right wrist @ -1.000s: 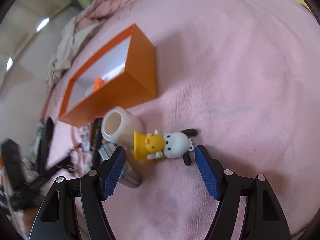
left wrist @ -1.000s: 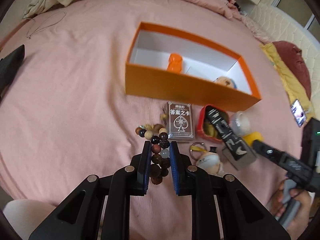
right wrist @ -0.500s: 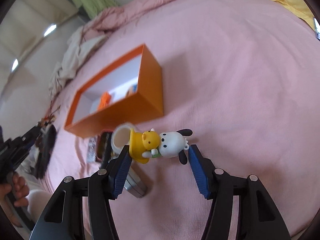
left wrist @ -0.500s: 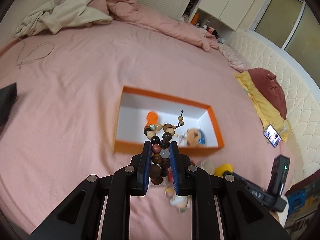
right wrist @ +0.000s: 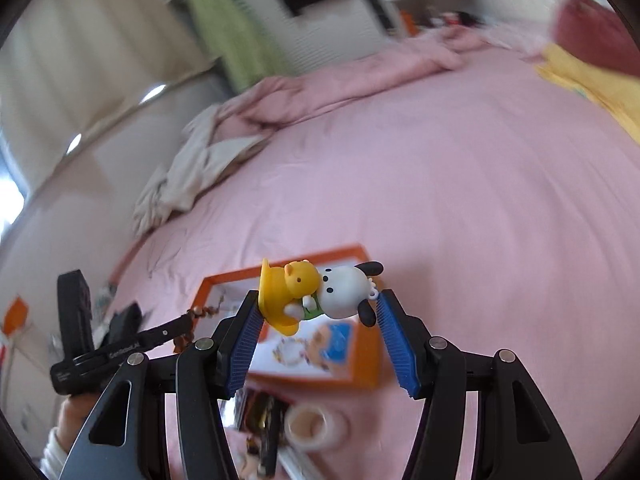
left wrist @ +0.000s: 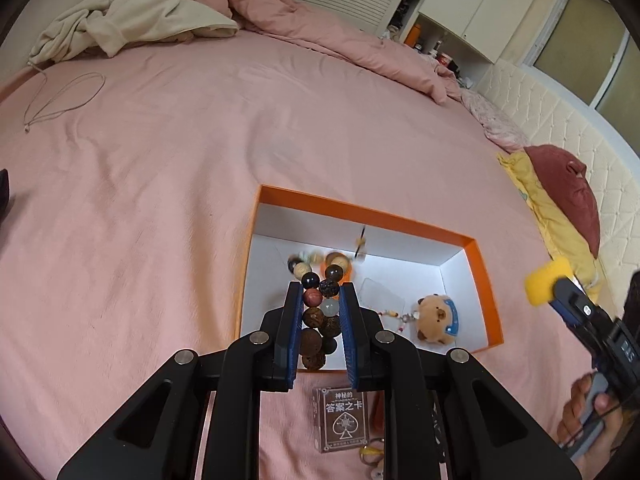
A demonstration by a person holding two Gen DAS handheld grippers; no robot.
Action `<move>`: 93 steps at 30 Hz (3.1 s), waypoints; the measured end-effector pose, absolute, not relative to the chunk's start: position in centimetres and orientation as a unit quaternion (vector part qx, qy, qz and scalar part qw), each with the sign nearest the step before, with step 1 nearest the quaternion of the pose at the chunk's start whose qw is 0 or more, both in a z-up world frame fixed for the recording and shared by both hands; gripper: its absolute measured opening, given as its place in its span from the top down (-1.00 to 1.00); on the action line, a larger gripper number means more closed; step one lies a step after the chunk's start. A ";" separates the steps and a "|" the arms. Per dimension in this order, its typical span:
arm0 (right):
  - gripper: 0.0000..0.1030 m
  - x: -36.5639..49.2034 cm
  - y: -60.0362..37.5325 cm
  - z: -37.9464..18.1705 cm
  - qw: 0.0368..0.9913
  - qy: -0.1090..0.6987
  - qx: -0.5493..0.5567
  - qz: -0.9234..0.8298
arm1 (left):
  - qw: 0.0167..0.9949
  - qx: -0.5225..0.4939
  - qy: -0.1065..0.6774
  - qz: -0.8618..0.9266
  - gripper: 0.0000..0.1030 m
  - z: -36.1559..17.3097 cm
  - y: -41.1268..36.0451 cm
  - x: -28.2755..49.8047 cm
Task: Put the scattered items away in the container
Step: 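Lower the bracelet into the box with the left gripper while the right gripper releases the duck inside, then grasp the brown card deck with the left gripper while the right gripper grasps the clear tape roll, then carry the card deck into the box with the left gripper while the right gripper drops the tape roll in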
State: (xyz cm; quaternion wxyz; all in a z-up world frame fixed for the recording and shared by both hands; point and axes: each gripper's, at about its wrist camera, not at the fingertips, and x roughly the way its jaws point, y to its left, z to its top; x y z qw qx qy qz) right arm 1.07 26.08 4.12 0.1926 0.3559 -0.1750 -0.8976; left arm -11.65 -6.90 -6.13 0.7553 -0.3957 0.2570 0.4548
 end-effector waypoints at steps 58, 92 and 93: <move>-0.50 8.5 27.3 -2.0 0.108 -0.189 0.425 -0.879 | 0.777 -0.415 0.283 0.379 -0.35 -6.9 -15.7 -10.1; 0.81 6.2 24.6 -4.9 0.134 -0.150 0.491 -0.848 | 0.754 -0.411 0.345 0.379 0.11 -10.6 -15.2 -8.4; 0.81 6.1 24.5 -4.8 0.132 -0.153 0.491 -0.847 | 0.738 -0.420 0.362 0.385 0.08 -11.3 -14.8 -8.1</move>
